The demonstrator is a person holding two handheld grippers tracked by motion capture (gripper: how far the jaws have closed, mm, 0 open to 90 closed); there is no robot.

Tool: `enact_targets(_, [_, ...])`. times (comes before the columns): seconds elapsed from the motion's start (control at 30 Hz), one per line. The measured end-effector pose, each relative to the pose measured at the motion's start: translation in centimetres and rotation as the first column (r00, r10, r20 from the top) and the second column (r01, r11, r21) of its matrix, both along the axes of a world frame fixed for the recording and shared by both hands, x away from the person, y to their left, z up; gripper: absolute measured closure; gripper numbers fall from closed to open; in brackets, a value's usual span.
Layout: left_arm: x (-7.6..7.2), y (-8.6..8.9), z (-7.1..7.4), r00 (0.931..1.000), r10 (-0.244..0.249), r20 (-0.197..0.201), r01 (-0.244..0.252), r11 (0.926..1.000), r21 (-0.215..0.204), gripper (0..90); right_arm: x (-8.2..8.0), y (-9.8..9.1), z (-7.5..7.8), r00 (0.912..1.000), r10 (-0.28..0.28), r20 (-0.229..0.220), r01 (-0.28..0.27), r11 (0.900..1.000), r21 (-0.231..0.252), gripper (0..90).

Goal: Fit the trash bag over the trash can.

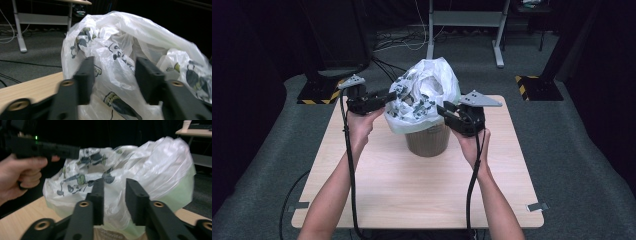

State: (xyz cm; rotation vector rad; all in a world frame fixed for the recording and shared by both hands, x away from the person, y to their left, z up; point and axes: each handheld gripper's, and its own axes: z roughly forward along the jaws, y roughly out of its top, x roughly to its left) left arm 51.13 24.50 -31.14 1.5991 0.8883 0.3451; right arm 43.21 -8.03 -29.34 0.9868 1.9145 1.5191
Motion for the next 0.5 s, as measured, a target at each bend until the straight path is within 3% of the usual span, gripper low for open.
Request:
enact_targets(0.1, [0.0, -0.1, -0.1, 0.9999, -0.015, 0.007, 0.015, 0.9997, 0.017, 71.1, 0.1, -1.0, 1.4, 0.9991, -0.036, 0.021, 0.036, 0.9993, 0.010, 56.4])
enact_targets(0.17, [0.1, -0.2, -0.2, 0.9998, -0.018, 0.008, 0.018, 0.9997, 0.019, 73.6, 0.6, -1.4, 2.2, 0.9976, -0.065, 0.025, 0.064, 0.9978, 0.017, 52.1])
enact_targets(0.3, [0.2, -0.3, -0.3, 0.9998, -0.016, 0.011, 0.015, 0.9996, 0.022, 77.8, 3.8, -1.4, 4.3, 0.9885, -0.151, -0.004, 0.151, 0.9882, -0.027, 43.8])
enact_targets(0.33, [0.2, -0.4, -0.3, 0.9998, -0.017, 0.012, 0.017, 0.9996, 0.023, 78.3, 5.0, -1.3, 4.4, 0.9860, -0.162, -0.042, 0.160, 0.9861, -0.047, 40.2])
enact_targets(0.4, [0.1, -0.5, -0.4, 0.9997, -0.019, 0.015, 0.018, 0.9994, 0.030, 79.8, 7.1, -1.0, 4.3, 0.9800, -0.173, -0.099, 0.166, 0.9834, -0.074, 40.9])
enact_targets(0.43, [0.1, -0.5, -0.5, 0.9996, -0.021, 0.016, 0.021, 0.9993, 0.031, 80.3, 7.9, -0.7, 4.0, 0.9729, -0.193, -0.128, 0.179, 0.9777, -0.109, 44.3])
enact_targets(0.5, [0.1, -0.5, -0.6, 0.9995, -0.028, 0.017, 0.027, 0.9991, 0.034, 83.4, 8.6, -0.8, 3.5, 0.9679, -0.208, -0.142, 0.191, 0.9738, -0.123, 64.8])
